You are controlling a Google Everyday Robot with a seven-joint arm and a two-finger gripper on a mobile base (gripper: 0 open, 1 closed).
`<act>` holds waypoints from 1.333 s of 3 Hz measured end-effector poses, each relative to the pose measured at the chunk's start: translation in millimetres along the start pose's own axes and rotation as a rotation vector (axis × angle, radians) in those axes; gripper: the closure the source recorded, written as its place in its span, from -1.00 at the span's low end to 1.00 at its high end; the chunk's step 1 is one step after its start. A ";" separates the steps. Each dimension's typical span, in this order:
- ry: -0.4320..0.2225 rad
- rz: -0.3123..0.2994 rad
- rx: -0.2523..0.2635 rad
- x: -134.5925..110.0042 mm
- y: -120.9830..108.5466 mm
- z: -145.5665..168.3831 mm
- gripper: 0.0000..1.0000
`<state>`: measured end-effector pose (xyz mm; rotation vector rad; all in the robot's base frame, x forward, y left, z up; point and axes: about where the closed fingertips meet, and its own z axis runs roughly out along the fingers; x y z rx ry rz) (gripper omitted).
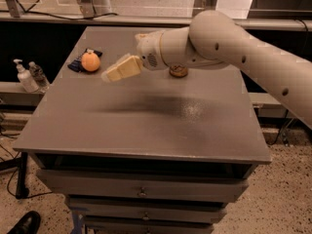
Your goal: Move orange near rxbar blueberry
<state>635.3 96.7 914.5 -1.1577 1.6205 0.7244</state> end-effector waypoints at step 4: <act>-0.185 -0.092 0.084 -9.5 -53.8 -168.4 -1.00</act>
Offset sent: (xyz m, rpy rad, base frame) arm -0.0190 -0.1837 0.0685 0.1177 -0.1664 -0.0254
